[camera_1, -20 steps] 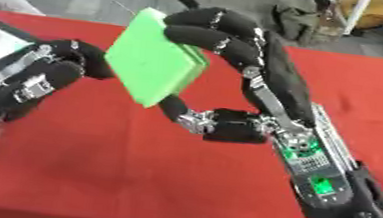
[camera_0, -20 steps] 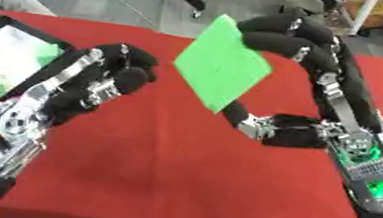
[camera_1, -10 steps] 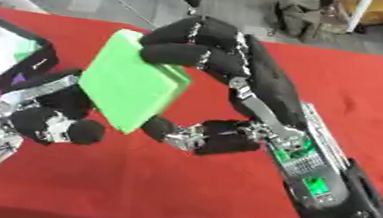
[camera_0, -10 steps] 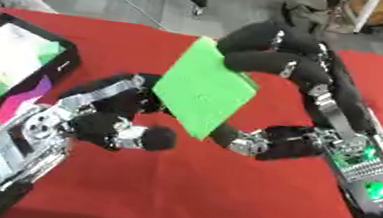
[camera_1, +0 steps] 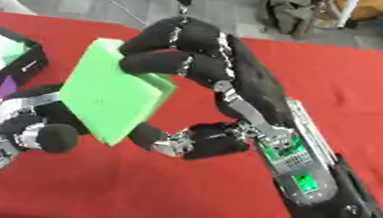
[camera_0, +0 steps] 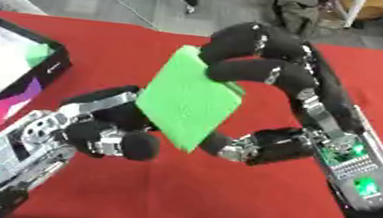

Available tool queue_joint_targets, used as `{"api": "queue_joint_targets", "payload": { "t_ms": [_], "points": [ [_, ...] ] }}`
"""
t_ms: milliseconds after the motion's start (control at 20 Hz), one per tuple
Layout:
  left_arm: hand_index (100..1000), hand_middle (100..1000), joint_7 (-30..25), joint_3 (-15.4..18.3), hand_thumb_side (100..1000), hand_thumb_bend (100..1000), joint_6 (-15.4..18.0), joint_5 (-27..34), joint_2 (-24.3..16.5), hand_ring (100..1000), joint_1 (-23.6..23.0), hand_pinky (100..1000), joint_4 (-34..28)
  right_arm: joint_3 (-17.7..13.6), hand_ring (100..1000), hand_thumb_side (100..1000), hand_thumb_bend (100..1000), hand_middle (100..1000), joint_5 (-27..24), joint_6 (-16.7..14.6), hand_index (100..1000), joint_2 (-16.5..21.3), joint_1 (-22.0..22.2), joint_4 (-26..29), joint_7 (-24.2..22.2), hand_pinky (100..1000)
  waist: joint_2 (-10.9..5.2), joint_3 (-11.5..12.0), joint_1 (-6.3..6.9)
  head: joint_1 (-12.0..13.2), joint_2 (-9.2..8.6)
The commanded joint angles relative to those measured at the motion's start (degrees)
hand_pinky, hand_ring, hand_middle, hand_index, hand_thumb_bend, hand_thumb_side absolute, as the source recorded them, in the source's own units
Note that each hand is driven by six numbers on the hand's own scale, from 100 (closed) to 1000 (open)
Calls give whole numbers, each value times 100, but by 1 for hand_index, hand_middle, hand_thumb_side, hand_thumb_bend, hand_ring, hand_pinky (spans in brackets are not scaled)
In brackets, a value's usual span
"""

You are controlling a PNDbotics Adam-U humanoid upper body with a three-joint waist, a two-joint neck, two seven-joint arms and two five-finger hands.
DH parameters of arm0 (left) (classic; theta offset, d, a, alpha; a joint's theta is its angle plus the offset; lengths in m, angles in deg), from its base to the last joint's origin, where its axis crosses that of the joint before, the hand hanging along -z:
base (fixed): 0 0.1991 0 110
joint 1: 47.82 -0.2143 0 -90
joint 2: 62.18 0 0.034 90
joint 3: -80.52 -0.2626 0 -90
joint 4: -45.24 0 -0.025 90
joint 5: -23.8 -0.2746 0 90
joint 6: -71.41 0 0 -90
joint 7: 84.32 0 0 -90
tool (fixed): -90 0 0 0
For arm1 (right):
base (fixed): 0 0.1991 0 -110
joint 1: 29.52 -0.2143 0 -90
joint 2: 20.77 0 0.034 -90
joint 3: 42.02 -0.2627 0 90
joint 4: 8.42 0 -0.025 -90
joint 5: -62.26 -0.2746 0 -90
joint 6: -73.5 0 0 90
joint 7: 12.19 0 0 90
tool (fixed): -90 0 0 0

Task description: Pick up the objects with one hand, pass them to the other hand, and then place them into the box on the other side of the table.

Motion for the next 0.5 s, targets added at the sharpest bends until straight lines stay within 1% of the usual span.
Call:
{"api": "queue_joint_targets", "payload": {
  "t_ms": [50, 300, 500],
  "points": [
    [693, 624, 102, 1, 597, 769, 14, 163, -98, 738, 80, 861, -100, 13, 569, 100, 261, 366, 33, -77, 482, 75, -66, 53, -36, 708, -47, -1, 7, -38, 34],
    [691, 627, 344, -38, 596, 766, -38, 317, -30, 739, 95, 861, -100, 84, 567, 100, 270, 367, 194, -211, 481, 28, -76, -44, -62, 701, -45, 13, 2, -53, 34],
    [690, 628, 412, -85, 595, 764, -69, 393, 29, 739, 132, 861, -100, 166, 566, 100, 279, 368, 377, -353, 481, -39, -94, -174, -83, 693, -47, 26, 1, -51, 34]
  ]
}}
